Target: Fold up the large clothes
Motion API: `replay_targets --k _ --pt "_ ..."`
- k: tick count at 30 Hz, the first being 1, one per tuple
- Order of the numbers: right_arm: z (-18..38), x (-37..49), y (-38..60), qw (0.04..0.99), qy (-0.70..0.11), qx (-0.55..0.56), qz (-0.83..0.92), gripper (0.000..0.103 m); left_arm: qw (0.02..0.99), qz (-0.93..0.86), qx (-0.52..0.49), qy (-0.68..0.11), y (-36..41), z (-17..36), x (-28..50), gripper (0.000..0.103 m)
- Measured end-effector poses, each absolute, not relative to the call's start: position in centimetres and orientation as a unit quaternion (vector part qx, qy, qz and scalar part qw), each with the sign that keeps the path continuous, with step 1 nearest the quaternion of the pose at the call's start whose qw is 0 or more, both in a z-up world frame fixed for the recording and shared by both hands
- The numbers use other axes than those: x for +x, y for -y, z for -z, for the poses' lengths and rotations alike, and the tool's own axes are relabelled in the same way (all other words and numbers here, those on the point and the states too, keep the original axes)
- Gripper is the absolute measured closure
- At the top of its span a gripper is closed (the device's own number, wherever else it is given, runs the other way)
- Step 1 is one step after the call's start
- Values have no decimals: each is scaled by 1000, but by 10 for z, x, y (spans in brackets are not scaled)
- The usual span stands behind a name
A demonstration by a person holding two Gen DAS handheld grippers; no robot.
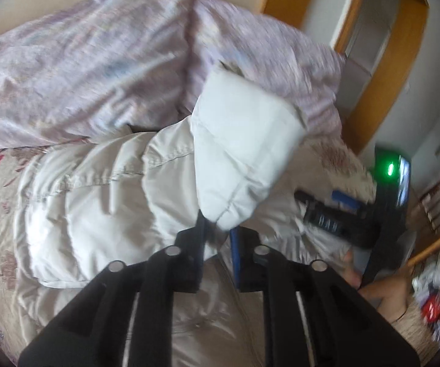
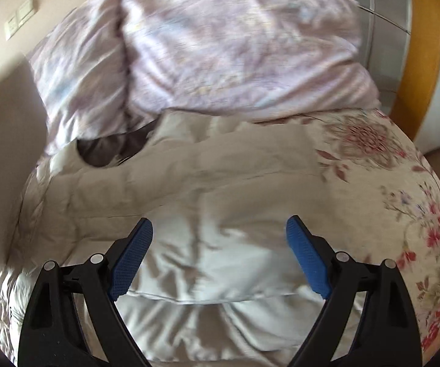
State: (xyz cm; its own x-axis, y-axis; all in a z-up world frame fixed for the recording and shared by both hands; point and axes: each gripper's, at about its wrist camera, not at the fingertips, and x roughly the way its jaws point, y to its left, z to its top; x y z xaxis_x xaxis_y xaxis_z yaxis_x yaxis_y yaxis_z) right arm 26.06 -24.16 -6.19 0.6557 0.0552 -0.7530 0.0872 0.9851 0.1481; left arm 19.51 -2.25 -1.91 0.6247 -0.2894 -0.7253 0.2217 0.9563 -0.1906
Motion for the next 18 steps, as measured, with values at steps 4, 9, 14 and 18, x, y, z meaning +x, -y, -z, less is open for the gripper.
replay_targets --k 4,9,14,18 --pt "55 255 250 910 -404 98 8 13 887 188 -21 -421 44 35 182 65" --pt "39 246 232 911 -383 123 -90 34 911 169 -36 -375 5 9 162 45" --pt "44 245 175 891 -400 86 -197 60 927 97 -24 -361 -47 3 147 37" --pt "51 244 141 891 -397 39 -216 63 929 39 -5 -369 -83 6 135 35"
